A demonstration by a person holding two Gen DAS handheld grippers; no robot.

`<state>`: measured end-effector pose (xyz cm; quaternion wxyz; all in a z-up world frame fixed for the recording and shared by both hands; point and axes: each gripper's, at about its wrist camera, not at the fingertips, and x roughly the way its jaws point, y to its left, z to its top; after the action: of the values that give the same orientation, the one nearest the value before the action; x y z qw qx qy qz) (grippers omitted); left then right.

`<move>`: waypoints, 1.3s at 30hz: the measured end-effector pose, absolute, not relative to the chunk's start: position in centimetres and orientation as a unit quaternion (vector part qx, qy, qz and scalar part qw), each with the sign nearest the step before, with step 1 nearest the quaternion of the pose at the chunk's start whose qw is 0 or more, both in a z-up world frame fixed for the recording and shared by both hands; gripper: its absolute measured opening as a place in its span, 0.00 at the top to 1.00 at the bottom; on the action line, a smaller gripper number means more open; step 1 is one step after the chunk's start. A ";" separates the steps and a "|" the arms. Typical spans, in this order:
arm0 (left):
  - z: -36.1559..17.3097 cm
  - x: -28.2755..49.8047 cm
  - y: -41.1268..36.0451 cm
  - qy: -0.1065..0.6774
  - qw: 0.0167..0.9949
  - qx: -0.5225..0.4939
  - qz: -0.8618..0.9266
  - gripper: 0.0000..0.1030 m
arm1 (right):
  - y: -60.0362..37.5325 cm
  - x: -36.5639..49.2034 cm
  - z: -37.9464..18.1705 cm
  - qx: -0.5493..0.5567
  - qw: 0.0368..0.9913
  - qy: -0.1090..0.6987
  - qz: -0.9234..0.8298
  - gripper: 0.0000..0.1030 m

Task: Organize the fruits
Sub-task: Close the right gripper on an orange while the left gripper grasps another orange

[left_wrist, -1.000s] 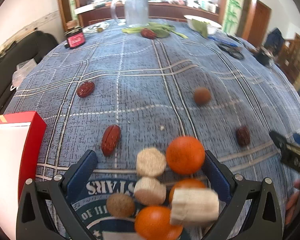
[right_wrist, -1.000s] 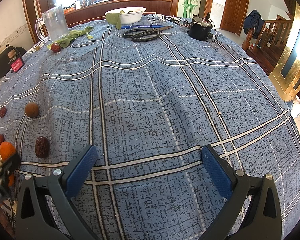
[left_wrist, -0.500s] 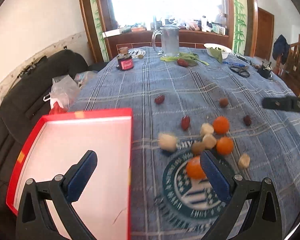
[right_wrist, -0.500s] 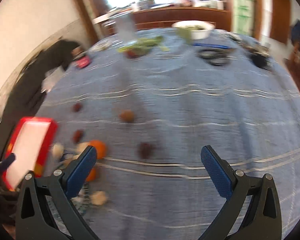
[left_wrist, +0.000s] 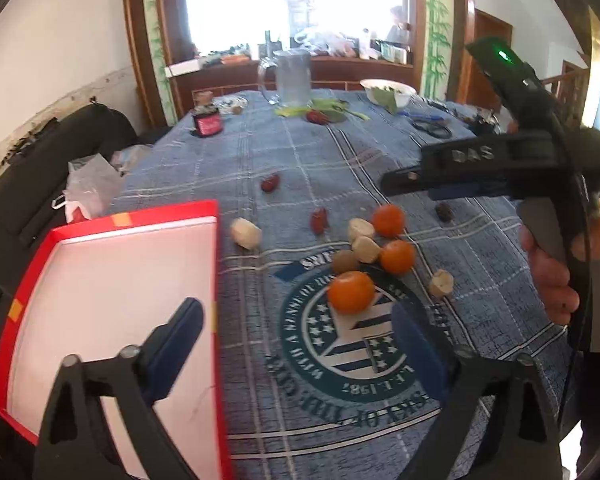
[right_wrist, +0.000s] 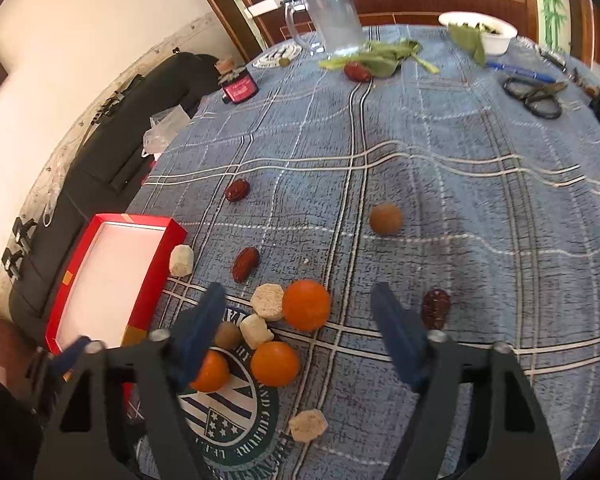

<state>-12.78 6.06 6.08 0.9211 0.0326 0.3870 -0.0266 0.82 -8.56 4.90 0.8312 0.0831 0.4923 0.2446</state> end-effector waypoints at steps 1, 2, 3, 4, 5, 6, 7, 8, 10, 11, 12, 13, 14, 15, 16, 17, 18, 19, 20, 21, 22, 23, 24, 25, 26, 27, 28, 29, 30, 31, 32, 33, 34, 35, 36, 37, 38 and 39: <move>5.9 -12.5 5.9 0.392 0.919 0.030 -0.032 0.17 | -8.5 1.0 4.7 0.086 0.829 0.495 0.245 0.32; 5.7 -12.3 5.8 0.397 0.917 0.026 -0.035 0.22 | -8.4 1.2 4.3 0.089 0.827 0.497 0.246 0.34; 5.6 -12.2 5.7 0.399 0.916 0.022 -0.036 0.25 | -8.4 1.4 4.1 0.091 0.825 0.500 0.248 0.35; 5.4 -12.0 5.7 0.401 0.915 0.019 -0.038 0.28 | -8.4 1.6 3.8 0.093 0.823 0.503 0.248 0.36; 5.3 -11.9 5.6 0.403 0.914 0.017 -0.040 0.28 | -8.5 1.8 3.5 0.097 0.821 0.506 0.247 0.37; 5.2 -11.7 5.5 0.406 0.913 0.016 -0.042 0.28 | -8.6 1.9 3.2 0.100 0.818 0.510 0.246 0.38; 5.0 -11.4 5.3 0.409 0.911 0.014 -0.044 0.29 | -8.6 2.0 3.0 0.101 0.817 0.512 0.246 0.38; 4.8 -11.2 5.1 0.413 0.910 0.012 -0.046 0.29 | -8.7 2.1 2.8 0.101 0.816 0.513 0.245 0.39; 4.4 -10.8 4.8 0.422 0.905 0.007 -0.048 0.33 | -8.6 2.1 2.4 0.101 0.814 0.515 0.247 0.40; 4.2 -10.6 4.6 0.426 0.903 0.005 -0.049 0.36 | -8.6 2.1 2.2 0.101 0.813 0.517 0.247 0.41; 4.0 -10.5 4.5 0.430 0.902 0.003 -0.051 0.38 | -8.5 2.2 2.0 0.099 0.812 0.520 0.245 0.43; 3.9 -10.4 4.3 0.433 0.900 0.002 -0.050 0.43 | -8.4 2.2 1.8 0.097 0.812 0.522 0.242 0.44; 3.7 -10.2 4.3 0.436 0.899 0.001 -0.048 0.45 | -8.3 2.3 1.6 0.094 0.812 0.524 0.241 0.44; 3.6 -10.0 4.3 0.438 0.898 -0.001 -0.047 0.45 | -8.2 2.2 1.7 0.088 0.815 0.520 0.241 0.44; 3.5 -9.9 4.4 0.440 0.897 -0.003 -0.045 0.46 | -8.0 2.1 1.7 0.082 0.816 0.519 0.240 0.44; 3.5 -9.8 4.3 0.441 0.896 -0.004 -0.044 0.49 | -7.9 2.0 1.7 0.081 0.817 0.518 0.241 0.45; 3.4 -9.7 4.3 0.442 0.896 -0.005 -0.044 0.52 | -7.7 2.0 1.6 0.077 0.818 0.517 0.241 0.48; 3.3 -9.6 4.2 0.444 0.895 -0.007 -0.047 0.54 | -7.6 1.9 1.6 0.072 0.820 0.515 0.239 0.49; 3.3 -9.5 4.2 0.444 0.894 -0.009 -0.049 0.54 | -7.4 1.8 1.6 0.063 0.824 0.512 0.236 0.52; 3.2 -9.4 4.2 0.445 0.894 -0.009 -0.051 0.54 | -7.2 1.7 1.6 0.055 0.827 0.509 0.233 0.53; 3.1 -9.3 4.2 0.445 0.894 -0.010 -0.052 0.55 | -7.1 1.5 1.6 0.050 0.829 0.507 0.231 0.53; 3.1 -9.3 4.2 0.446 0.894 -0.011 -0.053 0.56 | -7.1 1.4 1.6 0.046 0.831 0.505 0.229 0.55; 3.1 -9.2 4.1 0.446 0.893 -0.014 -0.055 0.57 | -7.1 1.4 1.6 0.043 0.833 0.502 0.227 0.55; 3.0 -9.1 4.1 0.447 0.893 -0.017 -0.059 0.60 | -7.1 1.3 1.6 0.041 0.834 0.501 0.227 0.56; 3.0 -9.1 4.0 0.447 0.892 -0.019 -0.063 0.62 | -7.0 1.2 1.7 0.040 0.834 0.500 0.230 0.59; 2.9 -9.1 4.0 0.448 0.891 -0.019 -0.065 0.62 | -6.9 1.2 1.6 0.038 0.834 0.499 0.232 0.61; 2.8 -9.0 3.9 0.448 0.891 -0.021 -0.066 0.63 | -6.8 1.0 1.7 0.034 0.836 0.496 0.232 0.61; 2.7 -9.0 3.9 0.449 0.890 -0.022 -0.069 0.66 | -6.7 0.9 1.7 0.030 0.838 0.494 0.230 0.62; 2.7 -9.0 3.8 0.449 0.890 -0.022 -0.068 0.66 | -6.6 0.8 1.7 0.028 0.839 0.492 0.230 0.63; 2.8 -9.0 3.8 0.447 0.892 -0.020 -0.068 0.66 | -6.6 0.7 1.8 0.027 0.840 0.491 0.231 0.64; 2.8 -9.0 3.8 0.446 0.892 -0.019 -0.068 0.66 | -6.6 0.7 1.8 0.029 0.840 0.490 0.232 0.66; 2.8 -9.0 3.8 0.445 0.892 -0.021 -0.068 0.66 | -6.6 0.6 1.8 0.030 0.840 0.490 0.232 0.66; 2.8 -9.0 3.8 0.445 0.892 -0.023 -0.068 0.66 | -6.6 0.6 1.8 0.031 0.840 0.490 0.232 0.66; 2.9 -9.0 3.9 0.445 0.893 -0.027 -0.069 0.67 | -6.7 0.6 1.8 0.030 0.841 0.489 0.232 0.66; 2.9 -9.0 4.0 0.444 0.893 -0.031 -0.069 0.67 | -6.7 0.5 1.8 0.030 0.841 0.488 0.232 0.66; 2.9 -9.0 4.0 0.443 0.893 -0.031 -0.069 0.67 | -6.7 0.4 1.9 0.029 0.842 0.487 0.231 0.66; 2.9 -9.0 3.9 0.442 0.894 -0.030 -0.068 0.67 | -6.7 0.4 1.9 0.028 0.843 0.486 0.231 0.66; 3.0 -9.1 4.0 0.442 0.894 -0.031 -0.067 0.67 | -6.6 0.3 1.9 0.028 0.843 0.485 0.230 0.66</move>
<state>-9.05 3.96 2.96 0.8942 -0.0309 0.4417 -0.0665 0.28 -6.62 1.91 0.8432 0.0280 0.4850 0.2301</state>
